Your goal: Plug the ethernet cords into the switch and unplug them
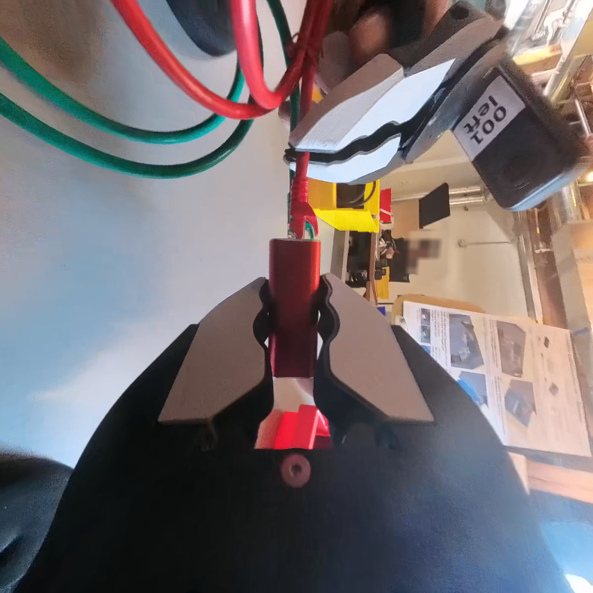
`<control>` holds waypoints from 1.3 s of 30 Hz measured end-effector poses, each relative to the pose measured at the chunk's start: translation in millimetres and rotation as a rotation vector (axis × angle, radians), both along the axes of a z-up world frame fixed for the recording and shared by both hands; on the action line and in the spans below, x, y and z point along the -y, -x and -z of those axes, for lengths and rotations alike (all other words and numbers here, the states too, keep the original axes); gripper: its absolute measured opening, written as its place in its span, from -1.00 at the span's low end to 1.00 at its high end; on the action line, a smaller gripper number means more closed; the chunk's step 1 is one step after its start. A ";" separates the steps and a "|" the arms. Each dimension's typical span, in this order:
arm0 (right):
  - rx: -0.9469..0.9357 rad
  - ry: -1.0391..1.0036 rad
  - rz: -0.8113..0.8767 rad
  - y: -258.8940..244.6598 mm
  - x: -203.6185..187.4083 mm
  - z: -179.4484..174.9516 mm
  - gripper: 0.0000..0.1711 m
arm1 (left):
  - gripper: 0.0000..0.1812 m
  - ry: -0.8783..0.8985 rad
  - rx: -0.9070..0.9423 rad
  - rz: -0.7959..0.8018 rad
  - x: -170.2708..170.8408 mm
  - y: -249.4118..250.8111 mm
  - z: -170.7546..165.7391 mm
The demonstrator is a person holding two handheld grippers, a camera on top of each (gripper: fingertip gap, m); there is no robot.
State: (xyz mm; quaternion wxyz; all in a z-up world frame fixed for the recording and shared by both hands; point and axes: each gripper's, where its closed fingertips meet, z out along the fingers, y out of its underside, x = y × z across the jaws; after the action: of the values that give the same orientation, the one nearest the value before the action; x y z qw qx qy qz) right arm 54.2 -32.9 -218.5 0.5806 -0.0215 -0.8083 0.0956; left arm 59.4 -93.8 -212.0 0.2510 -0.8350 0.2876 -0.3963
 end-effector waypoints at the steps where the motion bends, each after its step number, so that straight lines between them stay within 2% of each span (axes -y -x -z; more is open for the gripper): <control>1: -0.004 -0.030 0.021 1.9 -2.3 1.8 -0.70 | -0.94 -0.017 -0.050 -0.015 -2.0 2.5 5.1; 9: 0.007 -0.050 0.103 13.1 -16.1 12.2 -0.69 | -0.94 -0.166 -0.276 -0.074 -13.1 10.4 16.1; 17: -0.028 -0.002 0.234 24.5 -38.9 7.8 -0.65 | -0.94 -0.166 -0.239 -0.131 -16.2 15.3 8.5; 23: -0.028 -0.067 0.186 24.3 -30.8 7.7 -0.68 | -0.95 -0.156 -0.242 -0.128 -14.1 19.9 10.7; 32: 0.017 -0.124 0.090 24.4 -18.6 8.9 -0.68 | -0.96 -0.233 -0.429 -0.018 -9.1 17.6 21.2; 39: 0.038 -0.115 0.064 18.1 -15.0 9.6 -0.68 | -0.95 -0.217 -0.319 -0.089 -11.2 18.9 22.8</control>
State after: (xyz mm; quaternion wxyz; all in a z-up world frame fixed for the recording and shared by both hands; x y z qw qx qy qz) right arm 36.0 -17.9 -228.1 0.5681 -0.0158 -0.8223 0.0297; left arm 40.5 -82.6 -234.8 0.3079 -0.8672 0.3276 -0.2142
